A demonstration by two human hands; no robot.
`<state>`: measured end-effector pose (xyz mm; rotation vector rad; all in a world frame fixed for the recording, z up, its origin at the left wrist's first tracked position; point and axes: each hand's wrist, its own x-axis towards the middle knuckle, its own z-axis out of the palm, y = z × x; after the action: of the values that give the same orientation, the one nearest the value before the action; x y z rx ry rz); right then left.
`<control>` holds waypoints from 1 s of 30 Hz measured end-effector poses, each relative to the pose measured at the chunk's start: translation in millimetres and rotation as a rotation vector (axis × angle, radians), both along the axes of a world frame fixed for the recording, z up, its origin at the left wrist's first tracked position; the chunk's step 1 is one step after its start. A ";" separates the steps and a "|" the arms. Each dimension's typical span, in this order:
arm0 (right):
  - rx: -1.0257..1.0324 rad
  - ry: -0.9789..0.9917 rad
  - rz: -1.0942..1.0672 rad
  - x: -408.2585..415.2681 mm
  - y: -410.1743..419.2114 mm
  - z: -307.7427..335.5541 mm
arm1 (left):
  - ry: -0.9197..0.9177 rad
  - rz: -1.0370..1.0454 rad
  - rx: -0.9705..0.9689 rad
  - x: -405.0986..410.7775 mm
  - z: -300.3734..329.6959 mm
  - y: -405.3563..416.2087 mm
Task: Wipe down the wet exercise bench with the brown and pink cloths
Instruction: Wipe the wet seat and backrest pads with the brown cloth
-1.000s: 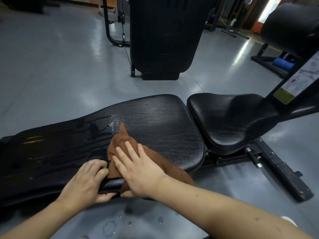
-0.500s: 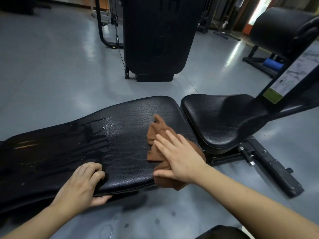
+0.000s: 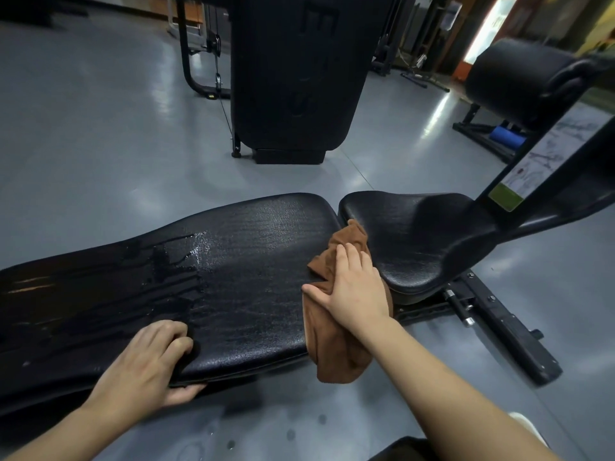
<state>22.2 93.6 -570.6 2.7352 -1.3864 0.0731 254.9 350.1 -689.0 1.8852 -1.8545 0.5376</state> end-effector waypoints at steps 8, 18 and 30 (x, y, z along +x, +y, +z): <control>-0.068 -0.023 -0.062 0.9 10.1 -8.7 | 0.013 -0.001 -0.004 -0.9 1.8 -0.7; 0.046 -0.069 0.015 19.1 -24.7 6.4 | 0.017 0.016 0.013 -0.7 0.3 0.3; 0.153 -0.158 -0.009 82.4 -78.9 15.2 | -0.010 0.009 0.003 -2.0 0.9 0.1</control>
<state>104.6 14.7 -555.4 2.9036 -1.5023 0.1946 252.9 350.2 -688.2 1.8969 -1.8548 0.5481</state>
